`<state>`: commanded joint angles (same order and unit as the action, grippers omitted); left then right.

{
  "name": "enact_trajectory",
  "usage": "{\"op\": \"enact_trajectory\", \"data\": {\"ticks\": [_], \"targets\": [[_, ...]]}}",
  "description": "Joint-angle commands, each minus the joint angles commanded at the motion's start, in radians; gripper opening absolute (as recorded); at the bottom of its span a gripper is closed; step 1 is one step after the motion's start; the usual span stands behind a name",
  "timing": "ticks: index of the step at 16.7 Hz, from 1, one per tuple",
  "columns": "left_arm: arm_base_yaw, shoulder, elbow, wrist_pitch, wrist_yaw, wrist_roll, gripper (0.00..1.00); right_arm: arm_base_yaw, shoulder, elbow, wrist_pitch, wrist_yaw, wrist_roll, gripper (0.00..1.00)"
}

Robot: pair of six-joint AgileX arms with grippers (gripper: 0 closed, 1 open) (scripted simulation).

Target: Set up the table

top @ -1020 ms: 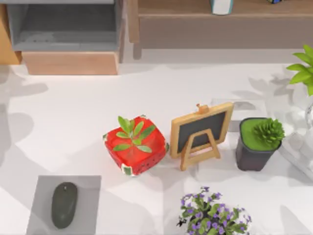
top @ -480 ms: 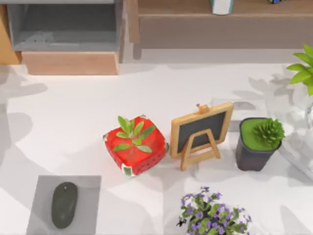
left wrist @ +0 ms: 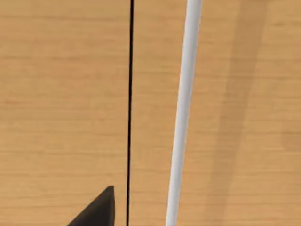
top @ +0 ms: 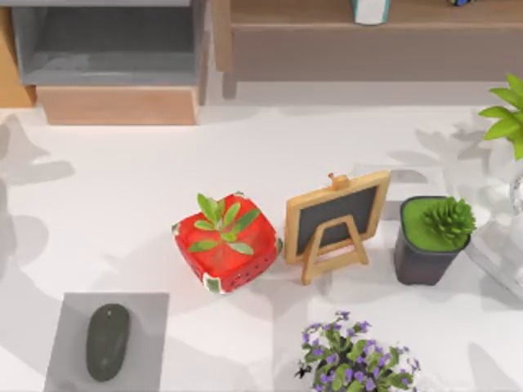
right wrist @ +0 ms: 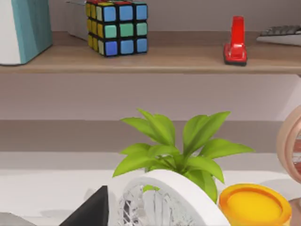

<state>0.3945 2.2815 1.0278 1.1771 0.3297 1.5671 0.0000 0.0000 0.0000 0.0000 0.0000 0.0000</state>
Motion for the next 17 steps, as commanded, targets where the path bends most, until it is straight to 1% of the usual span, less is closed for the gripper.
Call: {"op": "enact_trajectory", "data": {"ticks": [6, 9, 11, 13, 17], "targets": [[-0.003, 0.003, -0.009, 0.004, 0.001, 0.001, 1.0, 0.0, 0.0, 0.0, 0.0, 0.0, 0.0, 1.0], [-0.045, -0.042, -0.02, 0.008, -0.024, -0.03, 1.0, 0.0, 0.0, 0.0, 0.0, 0.0, 0.0, 1.0], [-0.112, -0.101, -0.036, 0.01, -0.062, -0.078, 1.0, 0.0, 0.0, 0.0, 0.0, 0.0, 0.0, 1.0], [-0.205, -0.166, -0.055, 0.006, -0.113, -0.144, 1.0, 0.0, 0.0, 0.0, 0.0, 0.0, 0.0, 1.0], [-0.456, -0.259, -0.089, -0.039, -0.246, -0.324, 1.0, 0.0, 0.0, 0.0, 0.0, 0.0, 0.0, 1.0]]}}
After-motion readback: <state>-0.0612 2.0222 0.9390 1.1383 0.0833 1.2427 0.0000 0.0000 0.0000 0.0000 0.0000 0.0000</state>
